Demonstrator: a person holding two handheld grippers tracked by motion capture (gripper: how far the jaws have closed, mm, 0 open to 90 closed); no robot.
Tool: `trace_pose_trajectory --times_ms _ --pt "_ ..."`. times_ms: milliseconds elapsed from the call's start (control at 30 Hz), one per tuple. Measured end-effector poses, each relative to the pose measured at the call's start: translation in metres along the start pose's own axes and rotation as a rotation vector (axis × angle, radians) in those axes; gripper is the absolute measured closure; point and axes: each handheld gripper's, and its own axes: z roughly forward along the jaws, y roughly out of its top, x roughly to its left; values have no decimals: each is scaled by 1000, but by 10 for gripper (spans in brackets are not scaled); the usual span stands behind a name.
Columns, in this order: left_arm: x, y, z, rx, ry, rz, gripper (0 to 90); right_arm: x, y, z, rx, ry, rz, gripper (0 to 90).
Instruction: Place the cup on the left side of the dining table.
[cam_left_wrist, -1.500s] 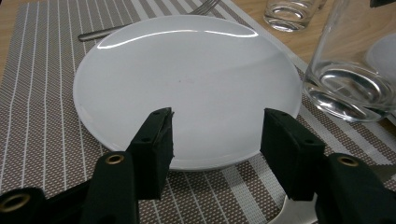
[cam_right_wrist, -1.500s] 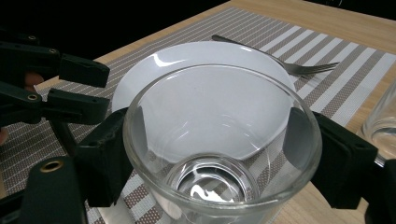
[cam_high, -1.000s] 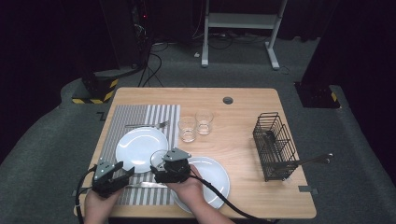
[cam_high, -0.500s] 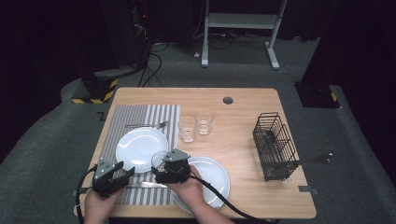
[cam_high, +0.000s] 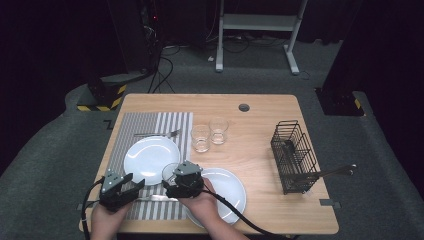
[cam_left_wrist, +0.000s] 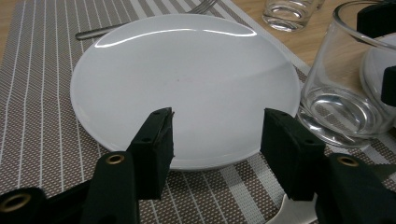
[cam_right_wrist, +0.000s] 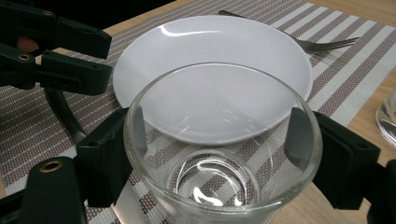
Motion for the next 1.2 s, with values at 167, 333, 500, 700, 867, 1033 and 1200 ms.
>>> trace_pose_trajectory --times_ms 167,333,500,700,867,1033,1200 --pt "0 0 0 -1 -2 -1 442 0 0 -1 4 3 0 173" --pt "0 0 0 -1 -3 -1 441 2 1 -1 0 13 2 168" --pt "0 0 0 0 -7 3 441 0 2 -1 -8 30 14 154" --pt "-1 0 0 -1 -11 4 441 0 6 -3 -25 23 13 141" --pt "-1 0 1 3 -18 8 441 -1 11 -10 -49 25 17 141" --pt "-2 -1 2 6 -23 13 441 -5 18 -24 -93 23 27 142" --pt "-3 -1 2 10 -26 19 441 -14 19 -38 -118 -1 38 151"
